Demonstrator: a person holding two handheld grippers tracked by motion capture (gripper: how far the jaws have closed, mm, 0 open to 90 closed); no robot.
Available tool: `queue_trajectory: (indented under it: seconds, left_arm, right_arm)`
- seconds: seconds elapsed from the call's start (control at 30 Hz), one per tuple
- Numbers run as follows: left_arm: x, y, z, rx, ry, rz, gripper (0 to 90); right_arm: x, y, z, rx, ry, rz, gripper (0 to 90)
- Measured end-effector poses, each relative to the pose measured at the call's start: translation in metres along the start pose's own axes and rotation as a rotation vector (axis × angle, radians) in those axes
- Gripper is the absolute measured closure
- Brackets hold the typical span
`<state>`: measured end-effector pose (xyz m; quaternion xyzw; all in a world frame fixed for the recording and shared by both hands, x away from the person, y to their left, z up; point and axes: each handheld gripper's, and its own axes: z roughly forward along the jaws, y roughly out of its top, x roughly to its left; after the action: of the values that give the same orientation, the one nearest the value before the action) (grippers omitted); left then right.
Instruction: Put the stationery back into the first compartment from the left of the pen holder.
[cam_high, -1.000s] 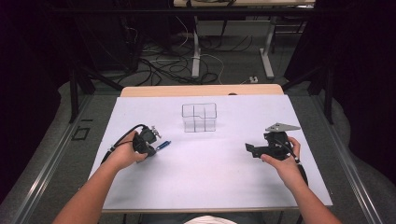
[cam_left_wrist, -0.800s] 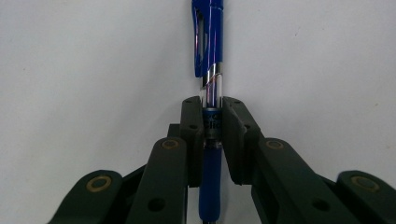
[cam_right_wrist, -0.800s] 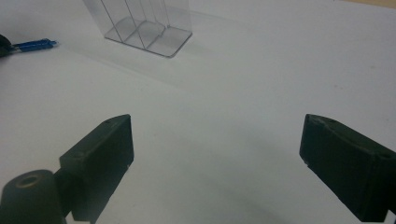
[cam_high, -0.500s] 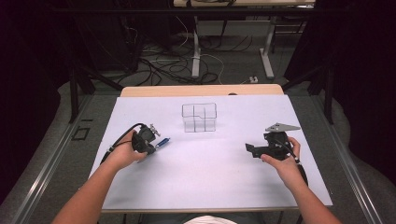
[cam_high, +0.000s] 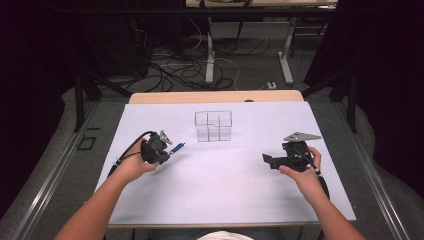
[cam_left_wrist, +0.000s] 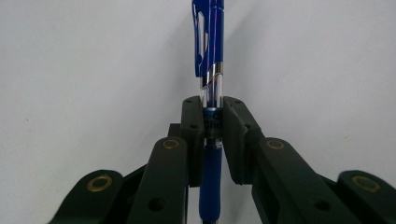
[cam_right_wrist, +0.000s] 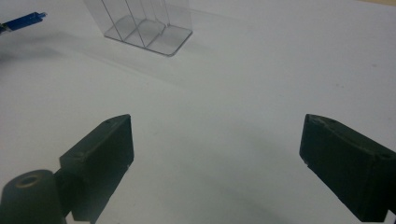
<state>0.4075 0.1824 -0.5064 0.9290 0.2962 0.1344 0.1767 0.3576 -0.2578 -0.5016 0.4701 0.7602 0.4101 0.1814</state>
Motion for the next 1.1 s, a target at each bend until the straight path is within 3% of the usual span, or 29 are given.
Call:
queue_trajectory:
  seconds: [0.2,0.37,0.57,0.6,0.7,0.9,1.1]
  left_arm:
    - [-0.009,0.003,-0.011,-0.111,0.018,0.033,79.3]
    - [-0.02,0.006,-0.022,-0.181,0.058,0.107,79.3]
    - [-0.039,0.011,-0.039,-0.225,0.134,0.211,79.3]
    - [-0.043,0.012,-0.041,-0.247,0.154,0.224,79.2]
    - [-0.055,0.015,-0.05,-0.246,0.232,0.305,79.3]
    - [-0.077,0.017,-0.058,-0.222,0.447,0.513,79.3]
    - [-0.091,0.017,-0.057,-0.222,0.57,0.672,79.2]
  right_arm:
    - [0.0,0.0,0.0,-0.001,0.0,-0.002,9.5]
    - [0.0,0.0,0.0,-0.002,0.0,-0.009,9.5]
    - [0.001,0.0,0.0,-0.001,0.0,-0.004,9.6]
    - [0.001,0.0,0.0,-0.001,-0.001,-0.005,9.8]
    - [0.001,0.0,0.0,-0.001,0.0,-0.004,10.1]
    - [0.001,0.0,0.0,-0.002,0.0,-0.004,10.4]
    - [0.001,0.0,0.0,-0.002,0.002,-0.009,10.4]
